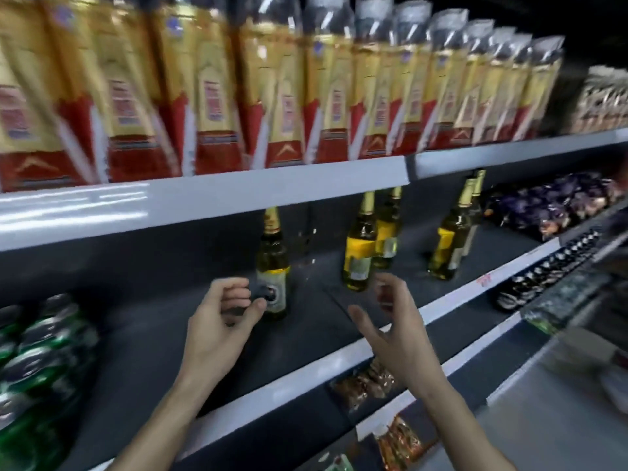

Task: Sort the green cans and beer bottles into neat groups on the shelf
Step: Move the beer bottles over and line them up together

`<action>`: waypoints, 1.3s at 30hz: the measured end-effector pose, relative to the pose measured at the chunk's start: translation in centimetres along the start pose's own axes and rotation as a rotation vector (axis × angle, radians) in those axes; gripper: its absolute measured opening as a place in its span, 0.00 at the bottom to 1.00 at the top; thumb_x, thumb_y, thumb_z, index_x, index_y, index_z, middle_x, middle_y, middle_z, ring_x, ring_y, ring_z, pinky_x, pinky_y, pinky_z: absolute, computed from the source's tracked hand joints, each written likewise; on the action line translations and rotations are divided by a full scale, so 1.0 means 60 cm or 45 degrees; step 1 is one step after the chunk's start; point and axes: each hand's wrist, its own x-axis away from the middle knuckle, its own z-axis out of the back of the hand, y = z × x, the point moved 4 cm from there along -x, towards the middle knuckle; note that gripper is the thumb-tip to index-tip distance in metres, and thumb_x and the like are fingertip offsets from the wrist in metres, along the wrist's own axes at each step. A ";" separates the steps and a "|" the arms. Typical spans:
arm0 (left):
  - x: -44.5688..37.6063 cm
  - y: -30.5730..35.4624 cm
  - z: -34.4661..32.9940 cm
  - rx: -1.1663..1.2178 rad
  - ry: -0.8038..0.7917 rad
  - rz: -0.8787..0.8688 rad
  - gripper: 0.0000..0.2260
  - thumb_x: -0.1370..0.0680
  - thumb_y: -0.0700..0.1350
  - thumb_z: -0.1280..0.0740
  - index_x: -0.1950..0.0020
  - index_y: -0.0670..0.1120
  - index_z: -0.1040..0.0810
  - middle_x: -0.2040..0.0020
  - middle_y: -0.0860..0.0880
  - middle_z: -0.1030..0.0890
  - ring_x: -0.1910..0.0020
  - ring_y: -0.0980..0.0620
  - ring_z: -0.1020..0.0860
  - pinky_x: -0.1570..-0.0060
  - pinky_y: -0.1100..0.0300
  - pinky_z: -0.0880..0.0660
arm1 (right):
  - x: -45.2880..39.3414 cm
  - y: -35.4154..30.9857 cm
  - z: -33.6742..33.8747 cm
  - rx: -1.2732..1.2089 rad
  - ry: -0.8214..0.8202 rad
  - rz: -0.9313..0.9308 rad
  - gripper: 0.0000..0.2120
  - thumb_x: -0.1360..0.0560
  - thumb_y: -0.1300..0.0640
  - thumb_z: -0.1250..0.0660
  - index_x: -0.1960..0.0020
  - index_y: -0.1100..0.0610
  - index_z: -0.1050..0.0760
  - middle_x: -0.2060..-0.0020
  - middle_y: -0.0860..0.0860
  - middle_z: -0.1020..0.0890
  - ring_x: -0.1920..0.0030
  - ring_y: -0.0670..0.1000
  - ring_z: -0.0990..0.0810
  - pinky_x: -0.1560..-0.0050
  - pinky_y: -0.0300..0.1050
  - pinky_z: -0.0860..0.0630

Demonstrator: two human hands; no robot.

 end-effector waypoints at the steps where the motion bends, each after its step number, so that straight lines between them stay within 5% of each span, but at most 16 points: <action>1: -0.015 -0.002 -0.018 0.003 0.019 -0.011 0.14 0.25 0.44 0.22 0.41 0.50 0.20 0.48 0.51 0.16 0.50 0.57 0.17 0.54 0.73 0.23 | -0.011 0.018 0.016 0.000 0.015 0.005 0.24 0.25 0.39 0.30 0.33 0.42 0.34 0.43 0.45 0.24 0.40 0.44 0.24 0.44 0.38 0.27; 8: -0.106 -0.046 -0.108 -0.022 0.292 0.057 0.27 0.27 0.52 0.20 0.32 0.53 0.27 0.40 0.55 0.19 0.41 0.60 0.20 0.44 0.65 0.24 | -0.075 0.131 0.080 0.036 -0.007 0.032 0.30 0.26 0.38 0.32 0.30 0.53 0.32 0.44 0.49 0.22 0.41 0.49 0.22 0.42 0.44 0.23; 12: -0.157 -0.066 -0.126 -0.054 0.399 0.167 0.32 0.31 0.60 0.20 0.30 0.53 0.26 0.42 0.57 0.19 0.44 0.57 0.19 0.45 0.63 0.26 | -0.108 0.165 0.090 0.052 -0.041 -0.004 0.29 0.27 0.35 0.33 0.31 0.44 0.36 0.41 0.46 0.23 0.39 0.46 0.24 0.40 0.43 0.24; 15: -0.198 -0.080 -0.140 -0.011 0.421 0.242 0.27 0.30 0.56 0.19 0.35 0.52 0.22 0.45 0.55 0.16 0.46 0.54 0.17 0.49 0.63 0.25 | -0.131 0.180 0.086 0.058 -0.032 -0.027 0.30 0.26 0.37 0.31 0.30 0.48 0.35 0.41 0.48 0.23 0.39 0.48 0.23 0.40 0.46 0.23; 21: -0.240 -0.105 -0.168 0.012 0.390 0.251 0.11 0.29 0.54 0.19 0.53 0.54 0.18 0.63 0.63 0.15 0.63 0.69 0.18 0.62 0.72 0.26 | -0.186 0.196 0.056 0.024 -0.025 -0.062 0.29 0.25 0.44 0.28 0.31 0.56 0.32 0.45 0.53 0.23 0.44 0.51 0.22 0.44 0.46 0.23; 25: -0.248 -0.115 -0.173 0.106 0.395 0.255 0.13 0.34 0.55 0.20 0.53 0.54 0.15 0.63 0.59 0.15 0.63 0.61 0.17 0.58 0.62 0.25 | -0.244 0.196 0.023 0.051 0.004 -0.052 0.21 0.23 0.55 0.25 0.37 0.57 0.32 0.49 0.56 0.22 0.47 0.59 0.21 0.47 0.56 0.22; 31: -0.245 -0.109 -0.166 0.249 0.426 0.169 0.09 0.40 0.56 0.25 0.61 0.62 0.15 0.64 0.60 0.14 0.64 0.62 0.18 0.59 0.61 0.23 | -0.323 0.202 -0.026 -0.062 0.082 -0.117 0.30 0.25 0.51 0.23 0.31 0.62 0.32 0.40 0.57 0.23 0.37 0.59 0.23 0.36 0.61 0.25; 34: -0.233 -0.107 -0.150 0.368 0.487 0.153 0.08 0.40 0.53 0.25 0.61 0.57 0.14 0.64 0.58 0.14 0.64 0.60 0.18 0.59 0.62 0.22 | -0.357 0.207 -0.045 -0.135 0.118 -0.106 0.29 0.29 0.47 0.20 0.36 0.56 0.29 0.42 0.55 0.21 0.38 0.55 0.22 0.37 0.58 0.23; 37: -0.214 -0.105 -0.130 0.456 0.568 0.190 0.06 0.39 0.49 0.24 0.63 0.53 0.14 0.66 0.56 0.16 0.64 0.56 0.20 0.57 0.57 0.23 | -0.382 0.212 -0.061 -0.175 0.164 -0.127 0.33 0.34 0.41 0.19 0.36 0.46 0.32 0.46 0.39 0.21 0.45 0.35 0.22 0.44 0.33 0.24; 39: -0.199 -0.102 -0.119 0.471 0.593 0.209 0.05 0.36 0.45 0.24 0.63 0.53 0.13 0.66 0.55 0.16 0.63 0.53 0.20 0.55 0.54 0.23 | -0.394 0.216 -0.072 -0.196 0.179 -0.129 0.36 0.34 0.41 0.18 0.33 0.48 0.32 0.48 0.33 0.23 0.50 0.29 0.23 0.52 0.23 0.29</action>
